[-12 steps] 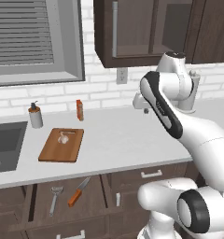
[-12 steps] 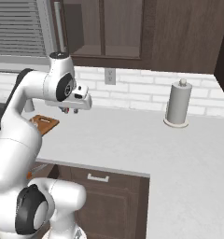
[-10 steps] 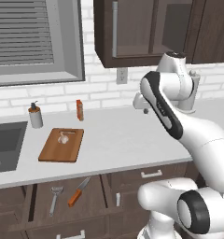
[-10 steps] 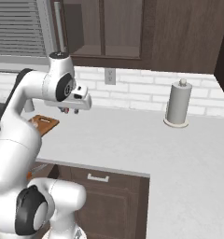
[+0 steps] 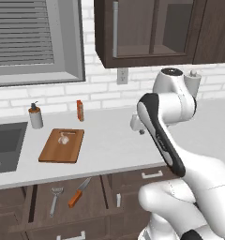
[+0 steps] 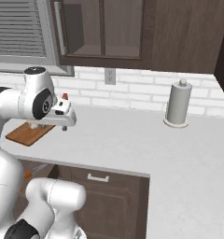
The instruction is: Place the appropriate cutting tool for cutting the garlic skin on the cutting board.
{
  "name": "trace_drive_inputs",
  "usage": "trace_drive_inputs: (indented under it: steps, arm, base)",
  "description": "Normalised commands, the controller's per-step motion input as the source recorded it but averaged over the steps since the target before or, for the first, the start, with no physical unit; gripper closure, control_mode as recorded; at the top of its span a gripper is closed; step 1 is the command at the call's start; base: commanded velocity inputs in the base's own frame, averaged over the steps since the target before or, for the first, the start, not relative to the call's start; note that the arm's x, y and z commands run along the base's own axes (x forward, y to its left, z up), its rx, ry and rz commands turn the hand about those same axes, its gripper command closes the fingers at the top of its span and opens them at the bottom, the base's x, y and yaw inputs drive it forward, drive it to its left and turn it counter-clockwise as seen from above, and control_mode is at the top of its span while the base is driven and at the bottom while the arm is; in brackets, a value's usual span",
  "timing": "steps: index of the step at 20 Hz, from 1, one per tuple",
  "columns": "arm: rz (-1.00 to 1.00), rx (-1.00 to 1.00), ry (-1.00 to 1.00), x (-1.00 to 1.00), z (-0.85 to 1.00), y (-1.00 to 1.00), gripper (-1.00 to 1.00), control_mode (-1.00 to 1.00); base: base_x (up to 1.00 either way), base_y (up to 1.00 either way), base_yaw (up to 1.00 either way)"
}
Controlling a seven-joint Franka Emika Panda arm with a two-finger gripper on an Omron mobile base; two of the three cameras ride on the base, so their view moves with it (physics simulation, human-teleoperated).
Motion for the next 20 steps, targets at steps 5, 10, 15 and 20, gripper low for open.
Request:
trace_drive_inputs:
  steps: [5, 10, 15, 20]
  arm:
    - [-0.04, -0.03, 0.08, -0.24, -0.67, 0.84, -1.00, -1.00]
    - [-0.01, 0.00, 0.23, 0.13, -0.56, 0.31, -1.00, -1.00]
    - [0.00, -0.02, 0.30, 0.17, -0.77, 0.30, -1.00, -1.00]
    - [0.00, -0.06, 0.20, 0.01, -0.70, 0.53, -1.00, -1.00]
  base:
    - [0.00, 0.00, 0.00]
    - [0.00, 0.00, 0.00]
    - [0.00, 0.00, 0.00]
    - [0.00, 0.00, 0.00]
